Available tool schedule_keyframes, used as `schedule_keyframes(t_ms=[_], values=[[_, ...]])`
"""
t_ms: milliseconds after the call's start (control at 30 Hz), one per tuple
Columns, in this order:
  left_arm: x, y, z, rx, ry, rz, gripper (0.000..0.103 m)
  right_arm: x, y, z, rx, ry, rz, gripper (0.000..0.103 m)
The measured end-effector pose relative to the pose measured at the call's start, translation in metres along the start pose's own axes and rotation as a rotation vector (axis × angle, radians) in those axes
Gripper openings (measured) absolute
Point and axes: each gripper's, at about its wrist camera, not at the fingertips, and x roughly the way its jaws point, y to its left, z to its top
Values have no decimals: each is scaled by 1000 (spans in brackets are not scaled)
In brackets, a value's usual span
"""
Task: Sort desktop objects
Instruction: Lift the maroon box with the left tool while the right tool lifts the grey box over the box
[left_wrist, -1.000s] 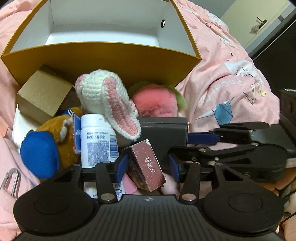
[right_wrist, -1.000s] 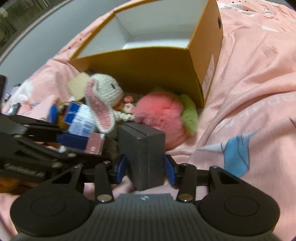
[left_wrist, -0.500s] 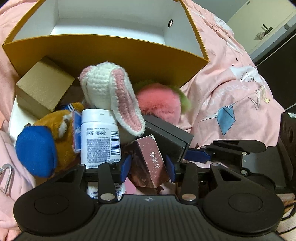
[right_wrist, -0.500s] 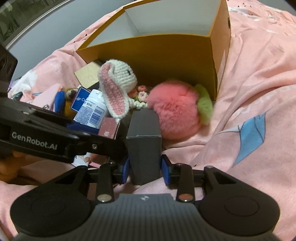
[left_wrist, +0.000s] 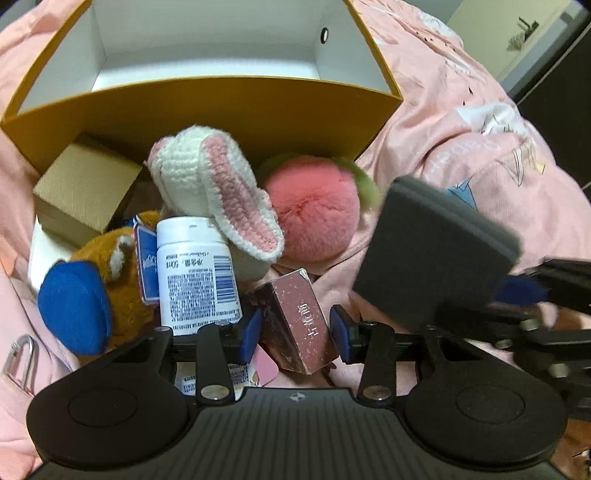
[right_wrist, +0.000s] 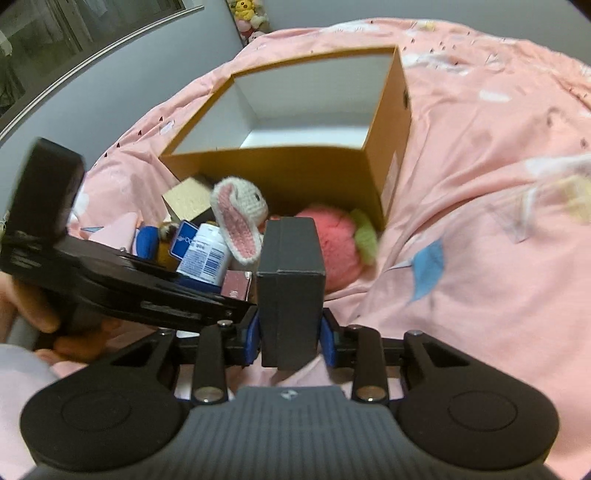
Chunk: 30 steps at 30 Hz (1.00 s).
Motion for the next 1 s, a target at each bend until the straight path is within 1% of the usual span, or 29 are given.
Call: schedule_keyframes(t_ms=[100,167,200,267,367,467,500,633,733,867,1000], values=[[0,-11,2,45,-7,45,48,0,1,4,-25,11,-54,36],[1,-17,3,79,-15,74,48,16,-3,5,-10,45,-91,36],[4,-20,4,90,-16,81,48,22,-5,4,3,53,-95,36],[8,-20,5,93,-13,76,49,36,-10,2,23,62,-104,35],[12,-13,5,61,-7,65,49,45,-12,0,28,48,-113,36],[10,-14,3,74,-22,64,46,47,-15,0,51,27,-108,35],[9,-15,1,77,-29,64,44,47,-15,0,59,23,-108,36],[-1,-13,-3,74,-62,51,34,37,-10,3,66,-7,-100,35],[-14,-8,-7,48,-89,30,28,20,-8,8,76,-47,-68,35],[-37,-4,-8,27,-142,-6,26,4,-1,13,74,-90,-58,35],[-63,2,-8,-4,-202,-27,26,-5,9,21,49,-112,-43,35]])
